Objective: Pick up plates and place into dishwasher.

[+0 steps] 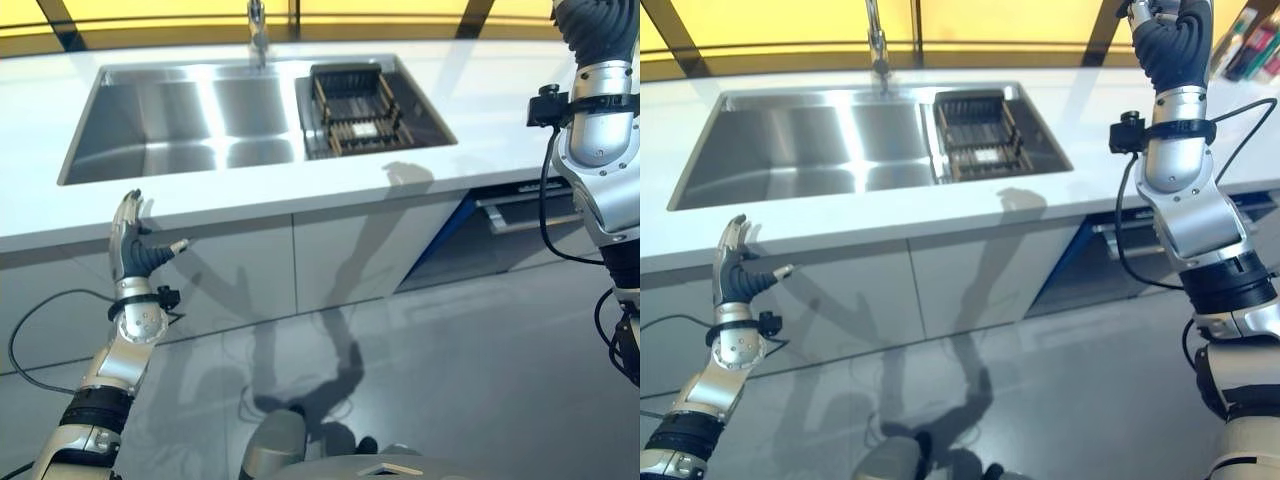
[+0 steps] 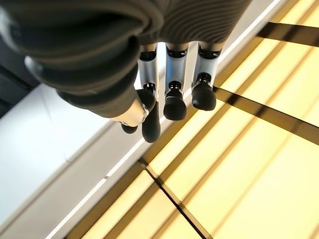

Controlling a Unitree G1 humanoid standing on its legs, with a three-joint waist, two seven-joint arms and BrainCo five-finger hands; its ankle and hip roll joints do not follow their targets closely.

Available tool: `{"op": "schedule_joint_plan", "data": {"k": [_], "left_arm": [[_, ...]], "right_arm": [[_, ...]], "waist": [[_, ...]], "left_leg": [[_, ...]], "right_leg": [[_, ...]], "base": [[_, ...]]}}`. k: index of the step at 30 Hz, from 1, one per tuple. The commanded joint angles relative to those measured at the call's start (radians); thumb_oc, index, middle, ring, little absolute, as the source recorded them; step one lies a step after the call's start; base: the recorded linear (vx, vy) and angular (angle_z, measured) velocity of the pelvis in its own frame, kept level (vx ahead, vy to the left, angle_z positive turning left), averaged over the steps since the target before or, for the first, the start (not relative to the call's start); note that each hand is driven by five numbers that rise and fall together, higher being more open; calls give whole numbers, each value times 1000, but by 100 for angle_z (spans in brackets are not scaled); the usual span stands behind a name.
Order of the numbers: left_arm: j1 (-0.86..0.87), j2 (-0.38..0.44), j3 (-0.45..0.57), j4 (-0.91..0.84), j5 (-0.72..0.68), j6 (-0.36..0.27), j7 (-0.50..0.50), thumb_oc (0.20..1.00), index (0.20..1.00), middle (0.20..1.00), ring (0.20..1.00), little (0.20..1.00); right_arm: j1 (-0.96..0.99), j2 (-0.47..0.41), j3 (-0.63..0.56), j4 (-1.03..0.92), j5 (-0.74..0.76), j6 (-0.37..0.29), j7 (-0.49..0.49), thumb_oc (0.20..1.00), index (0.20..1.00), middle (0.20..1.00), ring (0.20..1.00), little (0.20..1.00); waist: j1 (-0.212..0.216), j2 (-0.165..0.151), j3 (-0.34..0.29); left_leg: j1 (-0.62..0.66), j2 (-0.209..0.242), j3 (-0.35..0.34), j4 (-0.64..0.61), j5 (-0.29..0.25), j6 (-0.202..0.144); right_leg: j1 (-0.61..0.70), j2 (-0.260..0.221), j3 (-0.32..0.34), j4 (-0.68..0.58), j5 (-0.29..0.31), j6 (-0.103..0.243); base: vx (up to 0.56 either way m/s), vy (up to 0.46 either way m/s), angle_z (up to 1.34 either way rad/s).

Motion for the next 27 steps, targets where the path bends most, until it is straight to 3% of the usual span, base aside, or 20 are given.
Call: {"op": "schedule_joint_plan", "data": {"k": [1, 7, 8, 9, 10, 14, 19, 23, 27], "left_arm": [[265, -45, -35, 304, -84, 151, -46, 1000, 1000, 1000, 1000, 1000], [240, -66, -19, 308, -81, 105, 22, 1000, 1000, 1000, 1000, 1000], [241, -65, -12, 290, -87, 105, 37, 1000, 1000, 1000, 1000, 1000], [240, -63, -7, 271, -96, 103, 55, 1000, 1000, 1000, 1000, 1000], [239, -62, 8, 233, -90, 70, 102, 1000, 1000, 1000, 1000, 1000], [228, -47, 53, 95, -102, 44, 153, 1000, 1000, 1000, 1000, 1000], [187, -68, 89, -112, -115, -23, 194, 1000, 1000, 1000, 1000, 1000], [157, -87, 64, -197, -178, -75, 137, 1000, 1000, 1000, 1000, 1000], [127, -108, 9, -322, -245, -80, 47, 1000, 1000, 1000, 1000, 1000]], "right_arm": [[30, -37, -115, -39, 25, -44, 18, 200, 200, 200, 200, 200], [72, -31, -154, -55, 34, -54, 43, 200, 200, 200, 200, 200], [83, -26, -164, -60, 41, -56, 45, 401, 401, 401, 401, 401], [93, -20, -174, -64, 43, -54, 50, 887, 887, 887, 887, 887], [112, -14, -188, -70, 58, -62, 54, 1000, 1000, 1000, 1000, 1000], [188, 45, -218, -136, 68, -77, 94, 1000, 1000, 1000, 1000, 1000], [310, 211, -181, -278, 69, -78, 144, 1000, 1000, 1000, 1000, 1000], [389, 317, -107, -343, 114, -92, 223, 1000, 1000, 1000, 1000, 1000], [452, 384, -25, -353, 191, -94, 241, 1000, 1000, 1000, 1000, 1000]], "waist": [[47, -85, -31], [30, -89, -80], [30, -89, -85], [30, -91, -89], [30, -94, -92], [34, -103, -93], [39, -108, -82], [33, -98, -79], [34, -91, -75]], "left_leg": [[30, -4, 44, -37, -47, 41], [77, -6, 43, -94, -38, 39], [82, -5, 43, -105, -34, 37], [86, -4, 43, -113, -32, 36], [89, -3, 42, -124, -29, 33], [90, 3, 42, -140, -23, 27], [94, 16, 45, -145, -26, 19], [95, 23, 55, -149, -22, 18], [101, 30, 56, -164, -10, 15]], "right_leg": [[-34, -46, 55, -87, 192, 67], [-25, -51, 59, -101, 234, 84], [-23, -50, 58, -109, 239, 86], [-21, -50, 57, -117, 244, 88], [-21, -51, 54, -127, 250, 90], [-19, -50, 41, -154, 260, 89], [-9, -48, 15, -200, 260, 88], [-8, -43, 9, -202, 246, 86], [3, -36, 2, -208, 227, 86]], "base": [[34, 78, -2], [20, 57, -3], [0, 0, 0], [0, 0, 0], [0, 0, 0], [-8, -6, 0], [-39, -56, 6], [-57, -40, 16], [-57, -44, 10]]}}
